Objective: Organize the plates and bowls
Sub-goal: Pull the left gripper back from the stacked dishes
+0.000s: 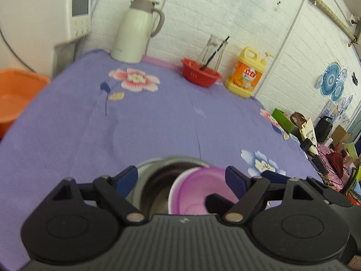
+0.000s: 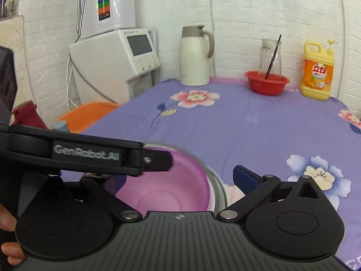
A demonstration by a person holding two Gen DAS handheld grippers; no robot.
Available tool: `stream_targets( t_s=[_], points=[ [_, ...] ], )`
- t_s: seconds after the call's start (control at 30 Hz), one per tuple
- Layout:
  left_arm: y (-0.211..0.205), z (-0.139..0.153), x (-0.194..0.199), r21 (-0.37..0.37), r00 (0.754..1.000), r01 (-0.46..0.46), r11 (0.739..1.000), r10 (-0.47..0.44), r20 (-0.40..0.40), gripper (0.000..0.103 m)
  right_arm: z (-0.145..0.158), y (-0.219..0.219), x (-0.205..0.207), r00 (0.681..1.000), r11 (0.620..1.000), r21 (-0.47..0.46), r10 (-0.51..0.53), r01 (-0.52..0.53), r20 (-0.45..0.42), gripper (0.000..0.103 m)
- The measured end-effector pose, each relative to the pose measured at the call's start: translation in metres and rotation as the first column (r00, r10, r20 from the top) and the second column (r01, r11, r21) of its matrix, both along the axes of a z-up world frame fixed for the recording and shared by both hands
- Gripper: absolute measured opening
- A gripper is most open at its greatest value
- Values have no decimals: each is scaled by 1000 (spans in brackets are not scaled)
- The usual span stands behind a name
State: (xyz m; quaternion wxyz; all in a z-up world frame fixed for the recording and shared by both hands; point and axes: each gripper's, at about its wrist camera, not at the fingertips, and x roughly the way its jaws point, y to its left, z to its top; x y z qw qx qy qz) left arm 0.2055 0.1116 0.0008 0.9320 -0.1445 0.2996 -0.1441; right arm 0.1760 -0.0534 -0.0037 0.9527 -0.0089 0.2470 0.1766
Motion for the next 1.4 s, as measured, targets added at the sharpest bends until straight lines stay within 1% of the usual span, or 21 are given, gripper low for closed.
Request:
stream_targets(
  t_s=[0.13, 0.27, 0.3, 0.37, 0.47, 0.57, 0.6, 0.7, 0.8, 0.87, 0.97, 1.03, 1.13, 1.2, 1.27, 1.3, 1.4],
  points=[
    [8, 12, -10, -18, 997, -51, 999, 51, 53, 83, 5, -19, -2, 999, 998, 49, -42, 42, 7, 103],
    [5, 15, -22, -29, 996, -63, 998, 65, 61, 85, 1, -37, -9, 996, 992, 93, -87, 88, -20, 103],
    [3, 15, -26, -23, 995, -73, 997, 74, 64, 103, 0, -40, -12, 995, 990, 97, -97, 99, -24, 103],
    [-4, 16, -42, -10, 990, -102, 995, 103, 95, 103, -2, -46, -19, 992, 987, 98, -125, 127, -28, 103],
    [-12, 18, -66, -4, 987, -92, 996, 92, 135, 103, -5, -56, -34, 988, 981, 112, -155, 157, -24, 103],
    [-22, 20, -88, 26, 981, -120, 992, 114, 159, 103, -6, -67, -53, 984, 975, 132, -179, 179, -13, 103],
    [-24, 19, -96, 24, 979, -121, 992, 116, 167, 103, -7, -70, -60, 982, 973, 136, -188, 188, -12, 103],
    [-28, 10, -118, -12, 976, -119, 993, 119, 185, 103, -10, -79, -80, 978, 968, 143, -209, 208, -3, 103],
    [-35, -2, -134, -11, 976, -128, 992, 128, 177, 103, -16, -85, -97, 968, 959, 134, -251, 249, -1, 103],
    [-41, -9, -142, 18, 980, -127, 992, 122, 160, 103, -21, -88, -107, 959, 951, 127, -283, 281, -4, 103],
    [-52, -19, -147, 112, 982, -149, 982, 134, 133, 103, -26, -92, -121, 935, 930, 102, -353, 353, -16, 103],
    [-58, -28, -151, 160, 984, -152, 975, 133, 122, 103, -29, -94, -130, 926, 921, 97, -378, 378, -11, 103],
    [-63, -39, -158, 179, 987, -140, 974, 123, 102, 103, -32, -96, -142, 915, 911, 95, -404, 402, -1, 103],
    [-68, -44, -164, 193, 987, -135, 972, 116, 108, 103, -36, -96, -148, 911, 908, 80, -413, 412, -2, 103],
    [-71, -47, -170, 223, 985, -148, 964, 123, 120, 103, -40, -95, -153, 907, 904, 73, -421, 421, -25, 103],
    [-72, -48, -172, 232, 986, -142, 962, 116, 122, 103, -40, -95, -155, 903, 899, 77, -429, 431, -39, 103],
    [-71, -48, -184, 231, 985, -132, 964, 102, 137, 103, -38, -98, -163, 910, 902, 123, -412, 414, -47, 103]
  ],
)
